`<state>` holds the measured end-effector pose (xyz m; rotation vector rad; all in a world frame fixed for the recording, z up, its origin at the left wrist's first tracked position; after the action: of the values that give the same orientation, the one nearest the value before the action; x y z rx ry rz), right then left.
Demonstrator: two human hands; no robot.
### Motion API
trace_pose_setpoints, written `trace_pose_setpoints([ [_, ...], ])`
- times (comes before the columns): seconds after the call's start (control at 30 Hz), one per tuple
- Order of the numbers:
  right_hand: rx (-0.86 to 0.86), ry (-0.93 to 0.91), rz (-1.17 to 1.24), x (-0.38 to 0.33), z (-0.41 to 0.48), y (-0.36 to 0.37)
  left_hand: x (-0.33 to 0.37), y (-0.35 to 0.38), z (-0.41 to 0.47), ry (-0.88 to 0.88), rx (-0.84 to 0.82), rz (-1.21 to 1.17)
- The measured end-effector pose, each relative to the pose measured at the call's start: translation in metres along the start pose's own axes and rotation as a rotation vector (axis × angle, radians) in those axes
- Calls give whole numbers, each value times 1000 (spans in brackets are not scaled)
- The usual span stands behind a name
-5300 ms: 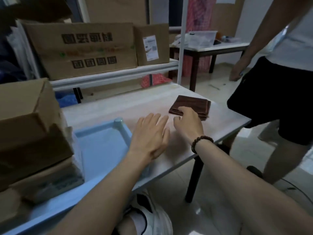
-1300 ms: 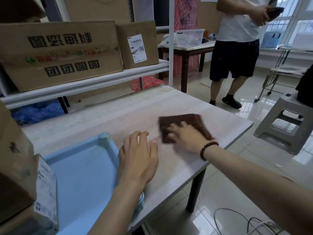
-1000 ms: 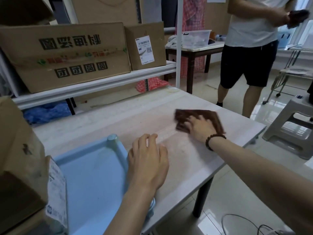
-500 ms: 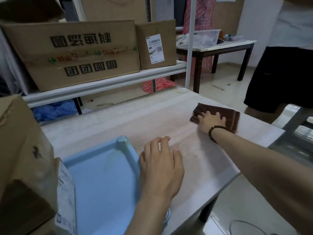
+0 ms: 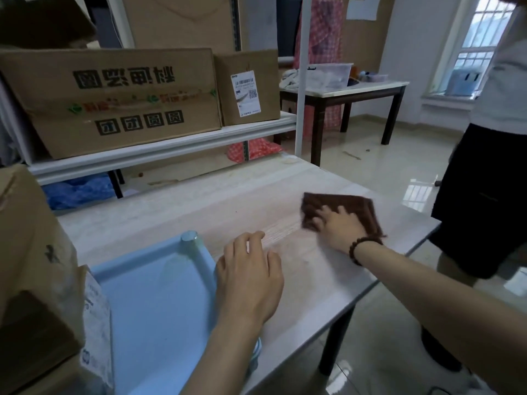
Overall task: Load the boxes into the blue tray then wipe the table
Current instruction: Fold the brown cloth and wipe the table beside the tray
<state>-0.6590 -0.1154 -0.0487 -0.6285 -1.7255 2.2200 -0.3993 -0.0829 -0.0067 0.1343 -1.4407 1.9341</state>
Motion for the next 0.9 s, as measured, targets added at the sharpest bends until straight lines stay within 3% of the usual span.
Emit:
trace_pose_setpoints([
  [0.1,-125,-587,201,-83,-75,0,0,1,2,-10,8,14],
  [0.17,-226,-818,290,-96,-113,-4,1,0,2,-7,13,16],
  [0.23,-185,-716,240,-63,-88,0,1,0,0,-9,8,2],
  [0.33,-35,-96,42,16,-24,-7,2,-1,-1,2,5,15],
  [0.37,-46,-14,17,18,-23,-5,3,-1,-1,5,6,24],
  [0.4,-70,-71,-4,2,-31,-2,3,0,0,8,7,35],
  [0.5,-85,-638,175,-83,-96,-5,2,-1,2,4,18,54],
  [0.53,-134,-742,222,-90,-109,-4,2,-1,2,5,24,54],
  [0.6,-131,-676,204,-64,-85,-3,2,-1,2,10,31,40],
  [0.7,-15,-66,81,16,-27,-9,2,0,0,25,15,41],
  [0.73,-21,30,50,21,-25,-10,2,1,0,25,7,44],
  [0.77,-39,5,34,10,-31,-5,2,1,1,28,-3,47],
  [0.83,-107,-300,75,-41,-64,3,2,1,1,19,4,62],
  [0.9,-219,-552,283,-78,-103,-3,-1,-1,2,-11,50,88],
])
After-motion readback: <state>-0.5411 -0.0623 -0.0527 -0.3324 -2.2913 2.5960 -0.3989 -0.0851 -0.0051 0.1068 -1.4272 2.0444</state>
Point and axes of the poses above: each hand's wrist, its own z-axis towards the middle knuckle, its own y-axis out of the palm, x = y × z, the point moved 6 cm from there along z, towards the middle knuckle, and after that the axes turned 9 degrees about x, right-handed, at the moved point
